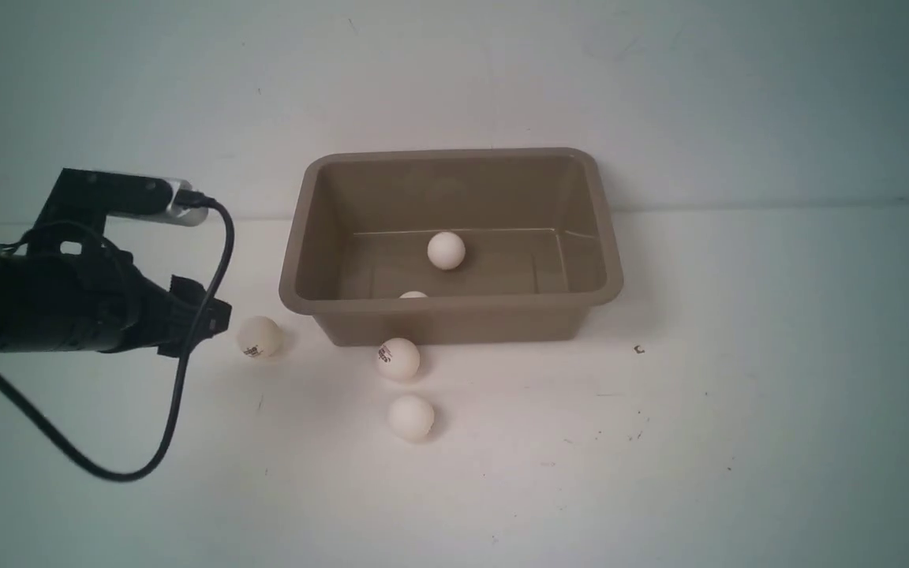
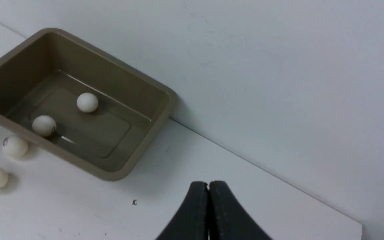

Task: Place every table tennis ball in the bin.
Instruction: Use the left arm to clamp the table tennis ball closest to it

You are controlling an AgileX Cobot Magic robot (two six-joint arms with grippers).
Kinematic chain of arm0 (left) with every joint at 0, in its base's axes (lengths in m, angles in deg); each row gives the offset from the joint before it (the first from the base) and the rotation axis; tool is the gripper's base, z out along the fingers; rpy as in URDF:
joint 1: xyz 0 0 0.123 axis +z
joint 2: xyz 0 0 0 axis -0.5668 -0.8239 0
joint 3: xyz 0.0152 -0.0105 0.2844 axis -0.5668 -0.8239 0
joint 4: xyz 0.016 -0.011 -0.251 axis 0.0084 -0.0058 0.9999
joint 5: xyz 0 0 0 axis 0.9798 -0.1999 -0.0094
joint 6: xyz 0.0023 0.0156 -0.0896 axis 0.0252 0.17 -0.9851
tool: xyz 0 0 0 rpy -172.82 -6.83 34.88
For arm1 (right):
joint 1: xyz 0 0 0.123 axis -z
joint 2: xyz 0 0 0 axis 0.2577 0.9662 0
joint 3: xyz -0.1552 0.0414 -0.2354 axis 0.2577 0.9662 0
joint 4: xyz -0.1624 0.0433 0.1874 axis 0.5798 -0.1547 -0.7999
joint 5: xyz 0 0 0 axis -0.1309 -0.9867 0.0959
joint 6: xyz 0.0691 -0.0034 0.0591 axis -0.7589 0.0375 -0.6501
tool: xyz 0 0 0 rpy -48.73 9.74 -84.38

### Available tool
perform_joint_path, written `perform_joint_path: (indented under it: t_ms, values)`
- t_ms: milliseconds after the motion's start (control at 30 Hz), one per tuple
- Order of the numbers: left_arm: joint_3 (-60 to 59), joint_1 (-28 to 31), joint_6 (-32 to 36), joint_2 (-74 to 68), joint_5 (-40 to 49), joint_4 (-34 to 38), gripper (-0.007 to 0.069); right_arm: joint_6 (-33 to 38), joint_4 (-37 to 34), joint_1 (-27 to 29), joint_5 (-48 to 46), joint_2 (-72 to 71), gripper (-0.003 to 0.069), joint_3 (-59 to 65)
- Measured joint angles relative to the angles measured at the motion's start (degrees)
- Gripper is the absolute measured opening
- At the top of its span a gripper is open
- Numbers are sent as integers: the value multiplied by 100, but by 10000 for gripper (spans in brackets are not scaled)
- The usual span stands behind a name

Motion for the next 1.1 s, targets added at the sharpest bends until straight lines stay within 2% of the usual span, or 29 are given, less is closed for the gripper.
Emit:
perform_joint_path:
  t_ms: [333,867,1100]
  values:
    - [480,0,-278,-556,167,49,479,-233,-21,0,-46,-756,-16,1176]
    - [909,-285,-266,-1356,179,49,479,-270,-558,0,-52,-766,-16,1210]
    - [1027,-375,-142,-1578,117,42,479,-270,-558,0,-52,-773,-16,1210]
